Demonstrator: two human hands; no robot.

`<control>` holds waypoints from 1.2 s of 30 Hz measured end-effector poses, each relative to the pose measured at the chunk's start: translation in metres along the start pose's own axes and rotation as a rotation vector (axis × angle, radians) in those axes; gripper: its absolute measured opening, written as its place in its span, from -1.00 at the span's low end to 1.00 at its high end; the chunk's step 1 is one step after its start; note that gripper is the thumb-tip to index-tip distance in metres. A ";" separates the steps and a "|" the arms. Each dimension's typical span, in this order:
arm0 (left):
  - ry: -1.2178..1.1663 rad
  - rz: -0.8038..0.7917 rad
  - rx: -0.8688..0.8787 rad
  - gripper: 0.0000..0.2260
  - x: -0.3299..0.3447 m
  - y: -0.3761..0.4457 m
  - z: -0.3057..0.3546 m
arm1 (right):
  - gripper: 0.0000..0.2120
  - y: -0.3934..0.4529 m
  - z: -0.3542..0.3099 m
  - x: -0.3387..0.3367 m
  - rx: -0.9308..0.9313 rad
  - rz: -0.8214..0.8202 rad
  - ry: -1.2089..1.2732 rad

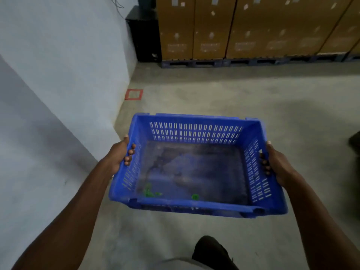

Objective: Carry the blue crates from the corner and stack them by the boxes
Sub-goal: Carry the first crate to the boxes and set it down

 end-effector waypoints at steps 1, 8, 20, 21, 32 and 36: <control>0.004 -0.021 -0.002 -0.55 0.015 0.027 0.010 | -0.49 0.018 -0.013 -0.003 0.002 0.017 0.012; 0.009 -0.059 0.003 -0.55 0.121 0.208 0.070 | -0.48 0.189 -0.129 -0.012 0.019 0.009 0.054; -0.077 0.045 -0.018 -0.57 0.217 0.465 0.179 | -0.48 0.430 -0.392 0.022 -0.009 -0.084 -0.018; -0.072 0.039 -0.016 -0.57 0.224 0.491 0.187 | -0.48 0.451 -0.409 0.029 -0.009 -0.091 -0.031; -0.024 -0.005 -0.006 -0.56 0.306 0.795 0.302 | -0.48 0.668 -0.614 0.087 0.011 -0.071 0.008; -0.028 -0.032 0.024 -0.56 0.342 0.896 0.353 | -0.47 0.745 -0.684 0.097 0.013 -0.070 0.042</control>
Point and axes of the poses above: each hand's wrist, its own y-axis towards the middle knuckle, its own x-axis out of the palm, z = x × y, the point moved 8 cm from there along y, towards the middle knuckle, and after that the axes turned 12 degrees about x, right-handed, at the moved point
